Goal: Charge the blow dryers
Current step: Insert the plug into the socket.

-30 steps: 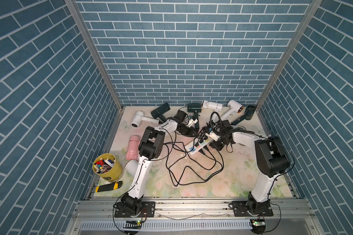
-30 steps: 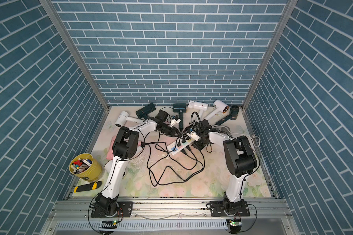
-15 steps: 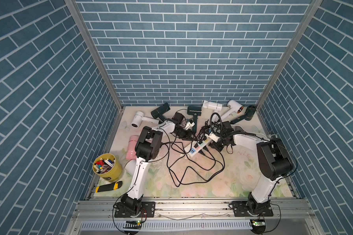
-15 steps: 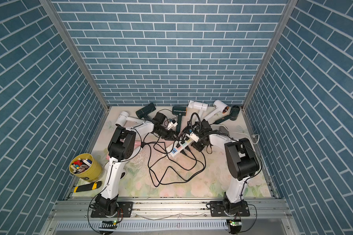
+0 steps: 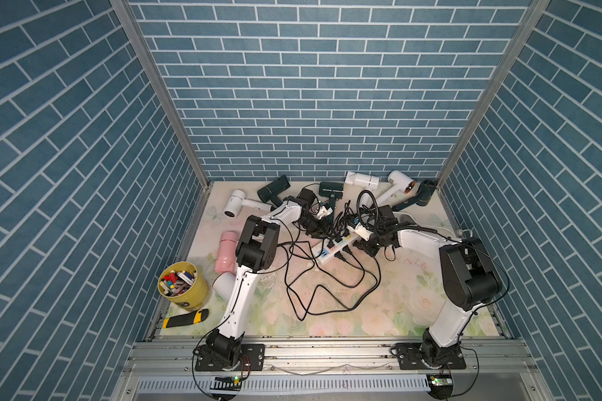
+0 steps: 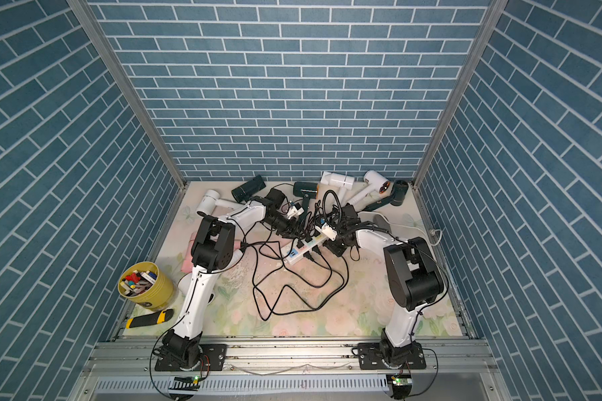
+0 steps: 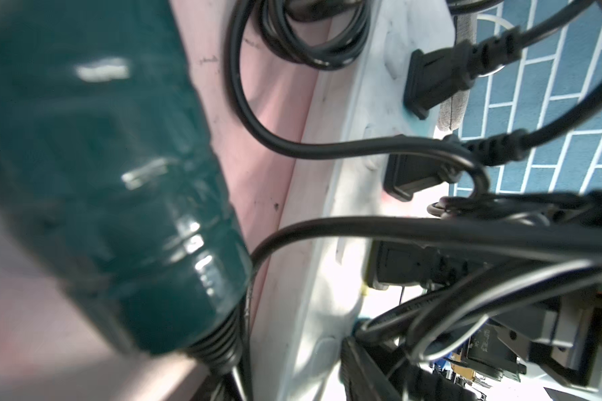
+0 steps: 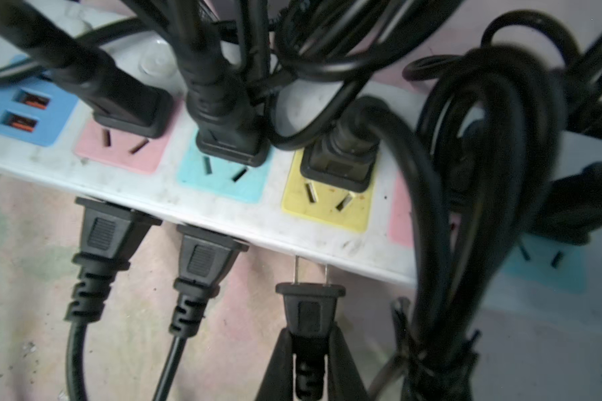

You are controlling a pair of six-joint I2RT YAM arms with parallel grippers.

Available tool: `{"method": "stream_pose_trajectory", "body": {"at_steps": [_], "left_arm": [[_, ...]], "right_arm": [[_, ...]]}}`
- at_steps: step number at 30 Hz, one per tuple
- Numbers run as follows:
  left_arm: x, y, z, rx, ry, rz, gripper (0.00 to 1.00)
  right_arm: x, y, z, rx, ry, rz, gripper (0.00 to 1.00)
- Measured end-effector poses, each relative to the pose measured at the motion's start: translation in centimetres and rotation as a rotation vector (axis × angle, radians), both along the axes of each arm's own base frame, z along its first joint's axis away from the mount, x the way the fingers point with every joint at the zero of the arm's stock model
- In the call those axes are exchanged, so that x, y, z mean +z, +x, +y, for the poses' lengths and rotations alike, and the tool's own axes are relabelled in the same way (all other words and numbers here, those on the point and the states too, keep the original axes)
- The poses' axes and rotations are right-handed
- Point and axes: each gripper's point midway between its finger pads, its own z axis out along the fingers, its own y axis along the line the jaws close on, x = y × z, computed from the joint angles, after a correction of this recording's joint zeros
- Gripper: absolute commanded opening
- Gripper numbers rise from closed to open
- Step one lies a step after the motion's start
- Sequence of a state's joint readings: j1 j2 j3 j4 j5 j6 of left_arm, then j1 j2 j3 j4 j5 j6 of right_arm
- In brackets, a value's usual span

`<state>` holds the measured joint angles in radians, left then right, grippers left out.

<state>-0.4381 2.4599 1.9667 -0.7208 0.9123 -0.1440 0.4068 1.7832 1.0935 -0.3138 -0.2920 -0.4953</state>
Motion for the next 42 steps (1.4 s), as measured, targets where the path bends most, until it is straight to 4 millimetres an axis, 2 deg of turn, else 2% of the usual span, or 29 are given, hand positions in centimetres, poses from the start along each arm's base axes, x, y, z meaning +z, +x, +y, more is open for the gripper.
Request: {"method": "stream_pose_trajectory", "body": {"at_steps": [5, 17, 25, 31, 42], "left_arm": [[0.1, 0.0, 0.0, -0.009, 0.001, -0.008, 0.54], [-0.1, 0.8, -0.9, -0.059, 0.010, -0.044, 0.49], [-0.1, 0.8, -1.0, -0.087, 0.004, -0.068, 0.48], [-0.2, 0.9, -1.1, -0.095, 0.002, -0.083, 0.47], [-0.3, 1.0, -1.0, -0.109, 0.002, -0.103, 0.46]], "right_arm": [[-0.9, 0.0, -0.1, -0.020, -0.012, 0.032, 0.00], [-1.2, 0.9, -0.3, -0.109, -0.039, 0.096, 0.00], [-1.2, 1.2, -0.2, -0.110, -0.039, 0.123, 0.00], [-2.0, 1.5, 0.1, -0.106, -0.047, 0.187, 0.00], [-1.8, 1.5, 0.1, -0.106, -0.040, 0.196, 0.00]]}}
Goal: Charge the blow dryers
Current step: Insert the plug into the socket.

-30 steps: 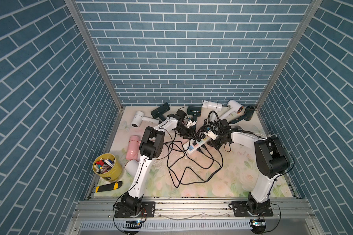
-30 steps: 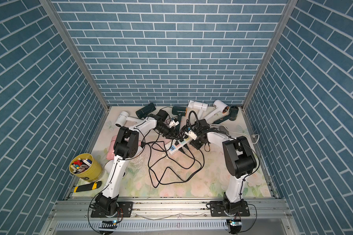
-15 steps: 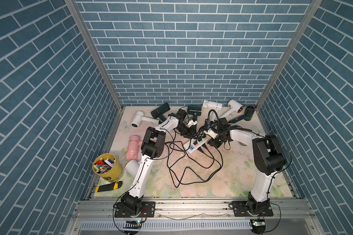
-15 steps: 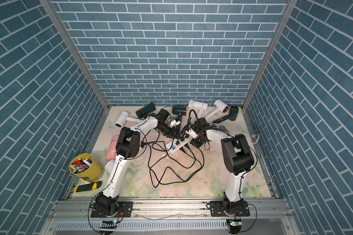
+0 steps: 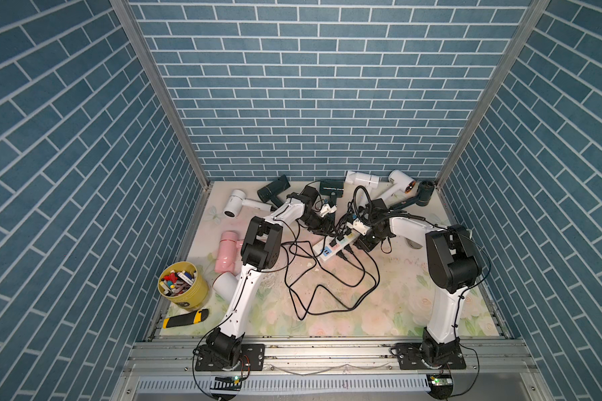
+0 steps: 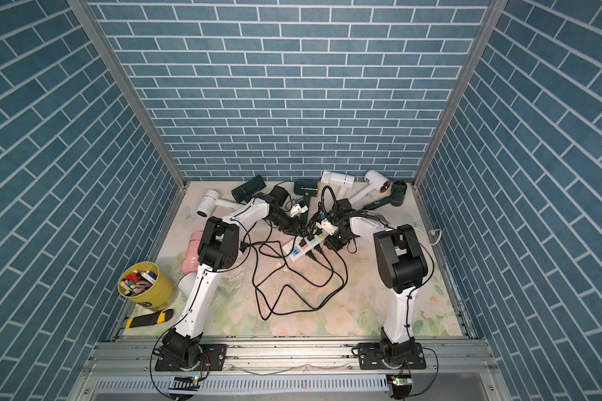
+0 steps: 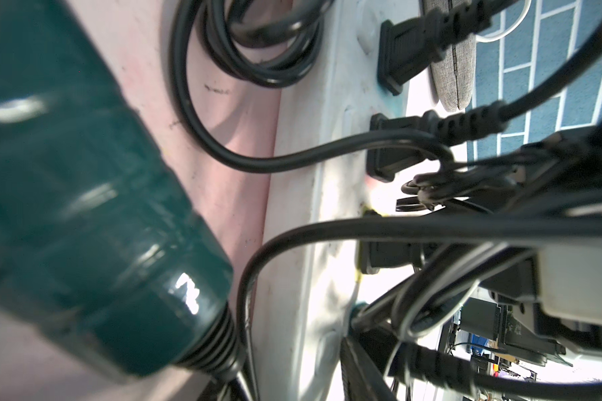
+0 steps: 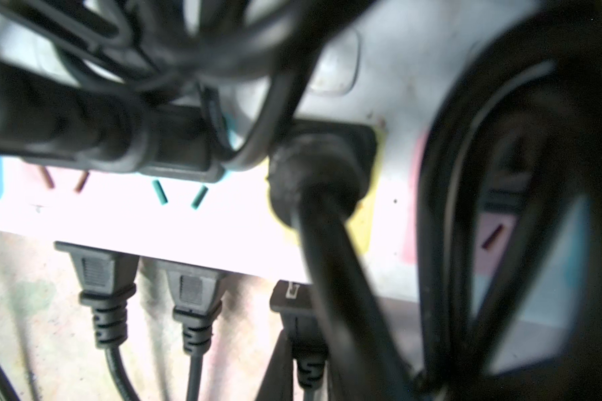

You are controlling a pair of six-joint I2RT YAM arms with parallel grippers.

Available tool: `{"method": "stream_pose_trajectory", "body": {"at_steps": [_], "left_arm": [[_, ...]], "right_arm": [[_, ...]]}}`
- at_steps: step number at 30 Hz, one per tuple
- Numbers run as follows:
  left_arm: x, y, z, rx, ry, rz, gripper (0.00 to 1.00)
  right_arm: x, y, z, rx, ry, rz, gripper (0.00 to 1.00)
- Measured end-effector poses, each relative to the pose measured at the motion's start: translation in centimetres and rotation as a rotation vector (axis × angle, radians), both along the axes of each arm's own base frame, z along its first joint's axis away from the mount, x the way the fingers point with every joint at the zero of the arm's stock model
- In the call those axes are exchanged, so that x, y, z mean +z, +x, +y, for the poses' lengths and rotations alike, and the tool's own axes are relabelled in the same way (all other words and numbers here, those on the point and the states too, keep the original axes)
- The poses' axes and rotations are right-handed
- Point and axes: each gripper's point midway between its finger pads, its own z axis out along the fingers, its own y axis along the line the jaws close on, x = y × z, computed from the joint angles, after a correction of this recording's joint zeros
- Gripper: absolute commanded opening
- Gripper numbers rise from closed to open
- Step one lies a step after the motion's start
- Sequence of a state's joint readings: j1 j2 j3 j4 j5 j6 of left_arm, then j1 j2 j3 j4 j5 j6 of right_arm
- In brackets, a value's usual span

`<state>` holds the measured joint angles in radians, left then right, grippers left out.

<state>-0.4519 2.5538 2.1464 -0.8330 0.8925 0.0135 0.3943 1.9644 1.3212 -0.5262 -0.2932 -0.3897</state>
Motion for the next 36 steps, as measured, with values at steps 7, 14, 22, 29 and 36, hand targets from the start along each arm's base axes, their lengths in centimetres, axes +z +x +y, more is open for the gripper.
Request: {"method": "stream_pose_trajectory", "body": {"at_steps": [7, 14, 22, 29, 36], "left_arm": [[-0.08, -0.03, 0.04, -0.009, 0.000, -0.009, 0.45], [-0.10, 0.02, 0.04, -0.010, 0.001, -0.014, 0.44], [-0.13, 0.17, -0.01, -0.010, -0.002, -0.024, 0.43], [-0.16, 0.27, -0.01, -0.011, -0.001, -0.031, 0.43], [-0.23, 0.26, -0.01, -0.013, -0.002, -0.033, 0.43]], "right_arm": [[0.12, 0.03, 0.04, -0.001, 0.014, 0.003, 0.00], [0.23, 0.13, 0.08, -0.033, 0.024, 0.015, 0.00], [0.32, 0.29, 0.15, -0.091, 0.037, 0.033, 0.00], [0.29, 0.35, 0.24, -0.114, 0.046, 0.038, 0.00], [0.26, 0.38, 0.26, -0.126, 0.045, 0.038, 0.00]]}}
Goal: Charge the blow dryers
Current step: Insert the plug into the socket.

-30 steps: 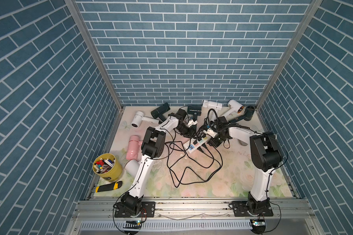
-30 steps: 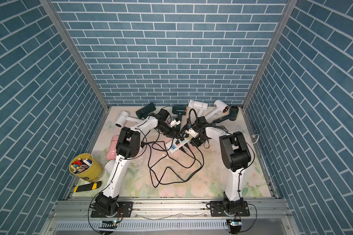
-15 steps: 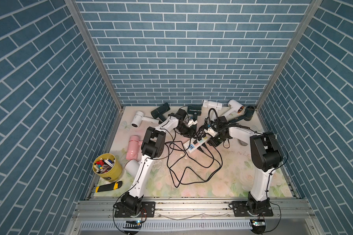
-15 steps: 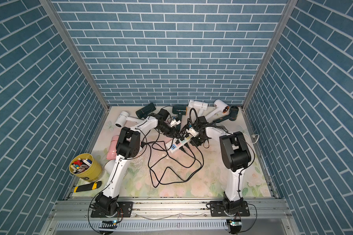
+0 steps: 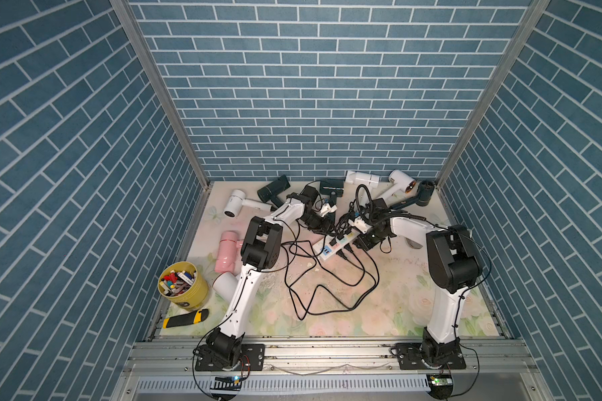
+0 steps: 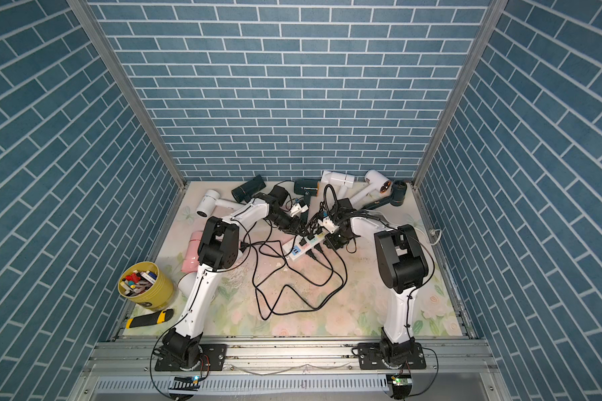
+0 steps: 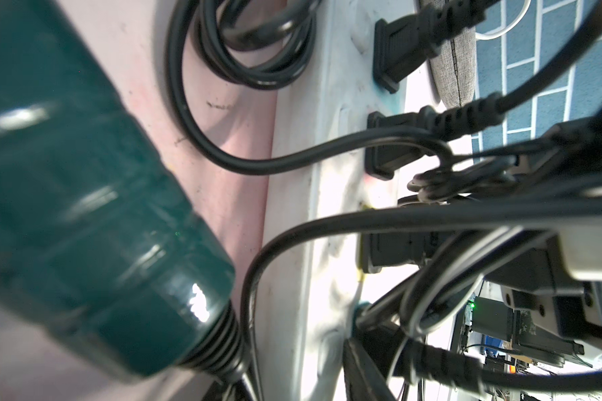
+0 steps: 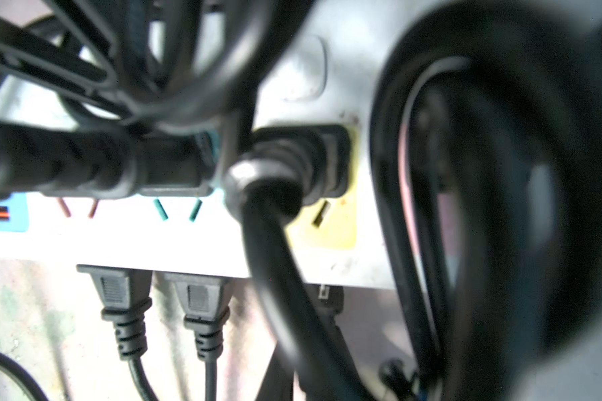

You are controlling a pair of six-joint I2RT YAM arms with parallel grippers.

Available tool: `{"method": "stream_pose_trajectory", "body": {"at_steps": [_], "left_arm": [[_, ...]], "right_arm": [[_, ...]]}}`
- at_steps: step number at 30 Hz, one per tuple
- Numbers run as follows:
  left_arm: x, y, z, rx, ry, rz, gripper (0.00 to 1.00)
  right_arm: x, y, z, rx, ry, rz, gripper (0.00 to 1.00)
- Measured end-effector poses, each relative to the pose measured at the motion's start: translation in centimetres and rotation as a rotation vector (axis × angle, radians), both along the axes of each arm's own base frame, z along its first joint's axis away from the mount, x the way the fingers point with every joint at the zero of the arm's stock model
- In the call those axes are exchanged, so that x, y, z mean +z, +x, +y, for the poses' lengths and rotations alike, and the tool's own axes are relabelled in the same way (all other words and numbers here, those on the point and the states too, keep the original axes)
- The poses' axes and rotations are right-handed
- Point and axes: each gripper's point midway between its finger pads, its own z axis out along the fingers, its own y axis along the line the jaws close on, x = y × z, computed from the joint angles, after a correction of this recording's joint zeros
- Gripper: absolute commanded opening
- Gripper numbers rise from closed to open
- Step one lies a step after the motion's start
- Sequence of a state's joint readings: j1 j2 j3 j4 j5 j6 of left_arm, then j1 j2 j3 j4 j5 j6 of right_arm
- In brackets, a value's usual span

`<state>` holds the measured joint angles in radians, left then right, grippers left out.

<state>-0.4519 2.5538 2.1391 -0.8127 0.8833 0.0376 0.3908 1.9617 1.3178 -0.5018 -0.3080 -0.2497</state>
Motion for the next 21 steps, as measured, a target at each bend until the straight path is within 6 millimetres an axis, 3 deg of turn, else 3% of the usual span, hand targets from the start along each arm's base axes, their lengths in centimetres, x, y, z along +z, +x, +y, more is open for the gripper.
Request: {"method": "stream_pose_trajectory", "body": {"at_steps": [21], "left_arm": [[0.02, -0.38, 0.68, 0.020, -0.015, -0.060, 0.43]], "right_arm": [[0.22, -0.52, 0.43, -0.006, -0.044, -0.038, 0.00]]}}
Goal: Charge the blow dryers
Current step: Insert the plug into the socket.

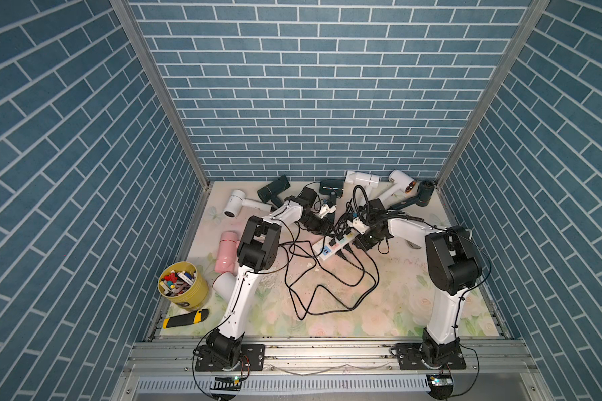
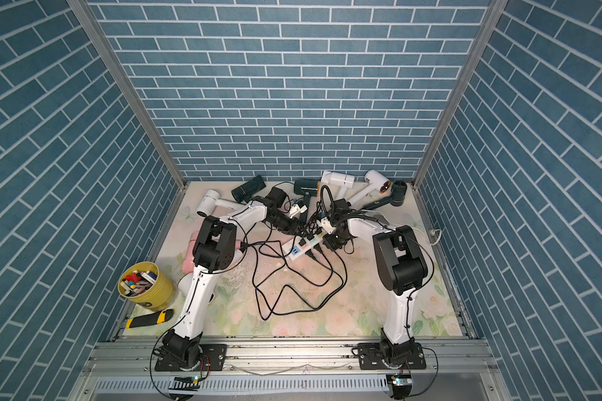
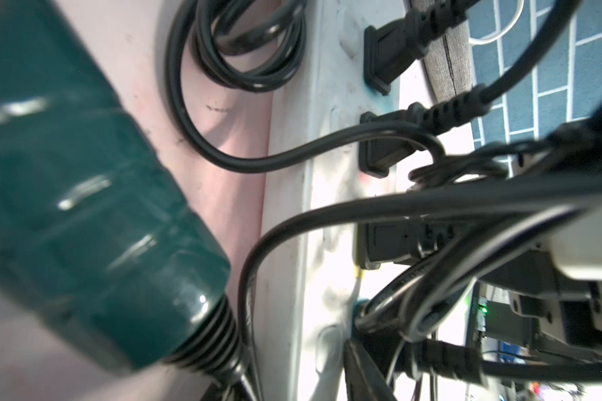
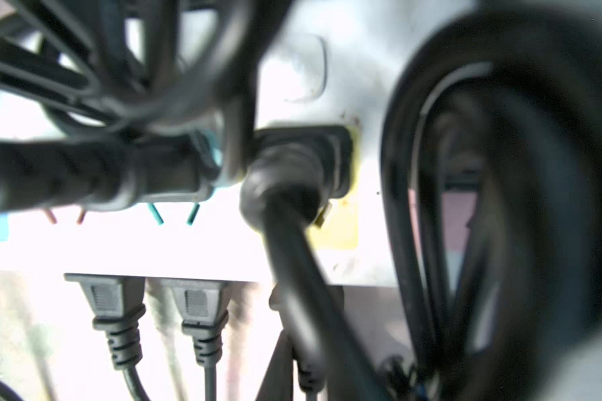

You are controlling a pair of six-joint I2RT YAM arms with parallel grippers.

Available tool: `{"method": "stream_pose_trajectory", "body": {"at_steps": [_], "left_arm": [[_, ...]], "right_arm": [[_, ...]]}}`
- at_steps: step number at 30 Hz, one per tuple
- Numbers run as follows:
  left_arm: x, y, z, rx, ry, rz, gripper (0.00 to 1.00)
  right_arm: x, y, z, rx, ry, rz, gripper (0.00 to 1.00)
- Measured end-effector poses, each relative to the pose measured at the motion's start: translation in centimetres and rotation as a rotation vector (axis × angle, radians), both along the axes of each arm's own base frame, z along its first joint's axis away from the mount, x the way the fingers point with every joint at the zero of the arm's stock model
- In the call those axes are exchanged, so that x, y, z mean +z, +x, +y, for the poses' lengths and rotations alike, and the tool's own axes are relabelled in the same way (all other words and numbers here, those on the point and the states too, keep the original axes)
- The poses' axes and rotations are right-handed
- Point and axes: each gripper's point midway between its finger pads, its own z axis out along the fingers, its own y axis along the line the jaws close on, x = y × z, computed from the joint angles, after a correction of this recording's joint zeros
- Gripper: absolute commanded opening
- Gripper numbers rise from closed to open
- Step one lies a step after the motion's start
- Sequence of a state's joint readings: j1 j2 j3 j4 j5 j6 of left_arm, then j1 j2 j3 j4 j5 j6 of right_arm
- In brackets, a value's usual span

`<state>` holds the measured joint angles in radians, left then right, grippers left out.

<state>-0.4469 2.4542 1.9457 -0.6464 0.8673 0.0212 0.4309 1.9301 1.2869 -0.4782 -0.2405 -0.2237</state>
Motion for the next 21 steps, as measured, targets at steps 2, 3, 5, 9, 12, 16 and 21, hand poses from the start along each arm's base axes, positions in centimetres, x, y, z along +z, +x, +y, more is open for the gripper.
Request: {"method": "stream_pose_trajectory", "body": {"at_steps": [2, 3, 5, 9, 12, 16, 21], "left_arm": [[0.0, -0.4, 0.6, 0.015, -0.001, 0.010, 0.43], [0.0, -0.7, 1.0, 0.024, -0.004, 0.023, 0.43], [0.0, -1.2, 1.8, 0.043, -0.008, 0.053, 0.43], [0.0, -2.2, 3.2, 0.083, -0.017, 0.113, 0.43], [0.1, -2.3, 3.6, 0.102, -0.021, 0.131, 0.43], [0.0, -2.5, 3.5, 0.113, -0.027, 0.156, 0.43], [0.1, -2.5, 3.6, 0.124, -0.029, 0.165, 0.45]], "right_arm": [[0.4, -0.6, 0.4, 0.015, 0.012, -0.033, 0.00], [0.7, -1.0, 0.7, 0.024, 0.020, -0.050, 0.00], [1.3, -1.7, 1.3, 0.044, 0.033, -0.077, 0.06], [2.1, -2.7, 1.9, 0.074, 0.052, -0.103, 0.19], [2.5, -2.6, 2.1, 0.090, 0.066, -0.117, 0.26], [3.4, -1.9, 2.3, 0.096, 0.090, -0.144, 0.41], [3.2, -2.3, 1.9, 0.097, 0.080, -0.120, 0.59]]}}
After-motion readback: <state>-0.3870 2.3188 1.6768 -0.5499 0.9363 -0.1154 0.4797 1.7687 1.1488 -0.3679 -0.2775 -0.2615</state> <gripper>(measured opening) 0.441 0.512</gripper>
